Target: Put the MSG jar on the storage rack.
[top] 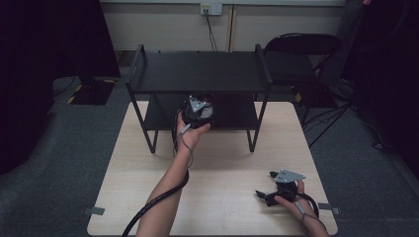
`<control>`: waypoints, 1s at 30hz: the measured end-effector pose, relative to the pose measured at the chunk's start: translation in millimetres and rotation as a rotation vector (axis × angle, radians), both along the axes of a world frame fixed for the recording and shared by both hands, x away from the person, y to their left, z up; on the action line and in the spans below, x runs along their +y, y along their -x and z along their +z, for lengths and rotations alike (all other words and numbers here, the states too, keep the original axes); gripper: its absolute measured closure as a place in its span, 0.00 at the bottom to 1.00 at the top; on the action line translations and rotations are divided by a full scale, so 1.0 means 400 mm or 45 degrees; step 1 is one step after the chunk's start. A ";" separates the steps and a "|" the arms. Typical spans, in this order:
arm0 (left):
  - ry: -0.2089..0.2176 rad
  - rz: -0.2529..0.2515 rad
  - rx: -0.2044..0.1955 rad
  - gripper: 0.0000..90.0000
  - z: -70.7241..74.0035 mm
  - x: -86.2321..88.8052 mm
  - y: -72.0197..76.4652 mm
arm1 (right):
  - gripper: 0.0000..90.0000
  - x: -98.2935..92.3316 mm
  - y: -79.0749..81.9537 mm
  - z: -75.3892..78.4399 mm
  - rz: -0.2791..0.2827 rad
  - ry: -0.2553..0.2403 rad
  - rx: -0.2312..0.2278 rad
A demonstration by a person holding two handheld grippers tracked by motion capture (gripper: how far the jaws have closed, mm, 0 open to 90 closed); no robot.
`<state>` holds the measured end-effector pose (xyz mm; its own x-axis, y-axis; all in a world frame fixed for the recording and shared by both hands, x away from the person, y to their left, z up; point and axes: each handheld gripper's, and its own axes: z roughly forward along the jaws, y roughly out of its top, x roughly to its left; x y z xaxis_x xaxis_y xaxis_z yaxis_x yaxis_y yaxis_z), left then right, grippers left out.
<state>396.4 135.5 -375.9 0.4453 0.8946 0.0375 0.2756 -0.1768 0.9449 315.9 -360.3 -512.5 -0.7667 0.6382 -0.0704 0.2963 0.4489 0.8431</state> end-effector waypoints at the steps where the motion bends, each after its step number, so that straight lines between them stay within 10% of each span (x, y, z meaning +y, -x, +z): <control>1: 0.020 0.001 0.001 0.35 -0.004 0.002 0.000 | 0.00 0.000 0.000 0.000 0.000 0.000 0.000; 19: 0.024 -0.027 -0.014 0.34 -0.013 0.018 -0.002 | 0.00 0.000 -0.001 0.000 0.003 0.001 -0.002; 22: 0.078 -0.057 0.041 0.00 -0.005 0.026 -0.003 | 0.00 0.000 -0.001 0.000 0.003 0.001 -0.002; 30: 0.033 -0.070 0.018 0.00 -0.004 0.019 0.029 | 0.00 0.000 -0.001 0.000 0.003 0.002 -0.003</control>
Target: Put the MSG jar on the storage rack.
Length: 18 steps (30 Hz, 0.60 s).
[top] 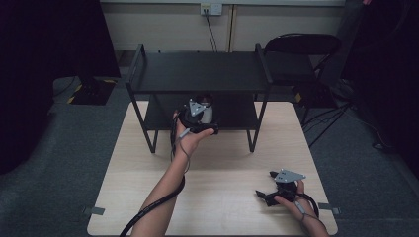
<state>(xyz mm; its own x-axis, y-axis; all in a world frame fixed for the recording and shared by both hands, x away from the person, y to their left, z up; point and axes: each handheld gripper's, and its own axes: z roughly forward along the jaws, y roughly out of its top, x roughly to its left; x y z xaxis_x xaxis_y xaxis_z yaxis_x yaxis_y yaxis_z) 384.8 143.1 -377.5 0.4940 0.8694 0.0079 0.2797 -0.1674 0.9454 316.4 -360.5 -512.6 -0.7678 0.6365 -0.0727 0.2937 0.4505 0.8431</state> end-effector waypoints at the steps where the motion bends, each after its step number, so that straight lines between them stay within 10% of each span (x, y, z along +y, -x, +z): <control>1: -0.014 -0.001 0.001 0.00 0.001 -0.001 0.005 | 0.00 0.000 0.000 -0.001 0.001 0.001 -0.004; 9: -0.024 -0.051 -0.031 0.00 -0.008 0.027 0.043 | 0.00 0.000 0.000 0.000 0.000 0.001 0.001; 18: -0.007 -0.130 -0.043 0.00 -0.063 0.080 0.172 | 0.00 0.000 0.000 0.000 0.000 0.001 0.002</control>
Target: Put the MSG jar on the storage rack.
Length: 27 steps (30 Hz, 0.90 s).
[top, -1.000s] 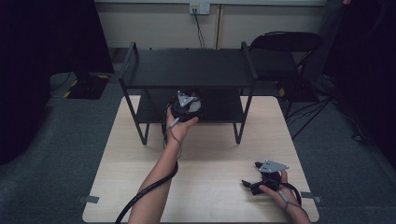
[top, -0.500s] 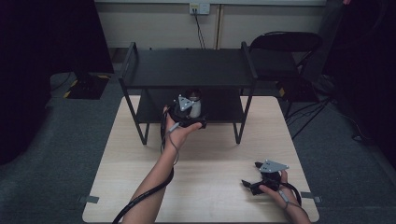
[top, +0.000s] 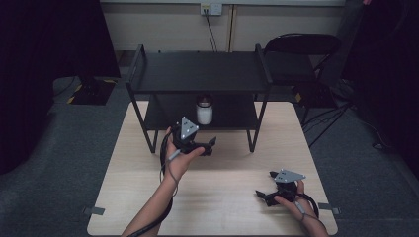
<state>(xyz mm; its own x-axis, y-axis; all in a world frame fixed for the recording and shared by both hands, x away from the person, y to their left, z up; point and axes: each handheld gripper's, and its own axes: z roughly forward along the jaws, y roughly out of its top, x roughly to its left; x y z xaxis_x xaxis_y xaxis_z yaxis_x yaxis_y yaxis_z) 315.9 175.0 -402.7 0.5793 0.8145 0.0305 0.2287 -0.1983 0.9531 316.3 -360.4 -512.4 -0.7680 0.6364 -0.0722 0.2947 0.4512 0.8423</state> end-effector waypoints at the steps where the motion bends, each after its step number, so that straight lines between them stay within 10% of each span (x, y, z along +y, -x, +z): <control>1: 0.021 -0.010 0.001 0.00 -0.016 0.007 0.015 | 0.00 0.000 0.000 0.000 0.000 0.000 0.000; 13: -0.027 -0.104 0.074 0.00 -0.154 0.061 0.160 | 0.00 0.000 0.001 0.000 -0.002 -0.001 0.000; 27: -0.026 -0.183 0.122 0.00 -0.263 0.081 0.203 | 0.00 0.001 0.001 0.000 -0.004 -0.001 0.000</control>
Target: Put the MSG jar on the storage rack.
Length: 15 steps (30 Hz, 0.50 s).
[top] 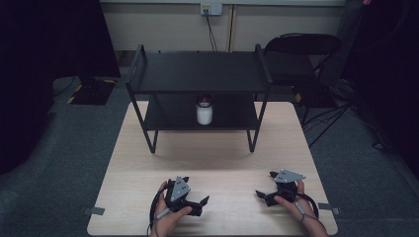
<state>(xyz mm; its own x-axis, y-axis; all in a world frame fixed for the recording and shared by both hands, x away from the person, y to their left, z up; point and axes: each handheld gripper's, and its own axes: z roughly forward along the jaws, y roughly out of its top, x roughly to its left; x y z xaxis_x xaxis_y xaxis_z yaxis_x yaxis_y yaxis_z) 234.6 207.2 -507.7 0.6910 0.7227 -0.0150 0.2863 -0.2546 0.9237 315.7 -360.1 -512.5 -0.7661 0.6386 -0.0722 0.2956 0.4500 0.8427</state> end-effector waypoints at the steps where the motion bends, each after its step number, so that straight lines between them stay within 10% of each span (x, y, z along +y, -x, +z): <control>1: 0.000 0.000 0.000 0.00 0.000 0.000 0.000 | 0.00 0.000 0.000 0.000 0.000 0.000 0.000; 15: 0.039 -0.024 0.000 0.00 -0.024 0.011 0.001 | 0.00 0.000 0.000 0.000 0.000 0.000 0.001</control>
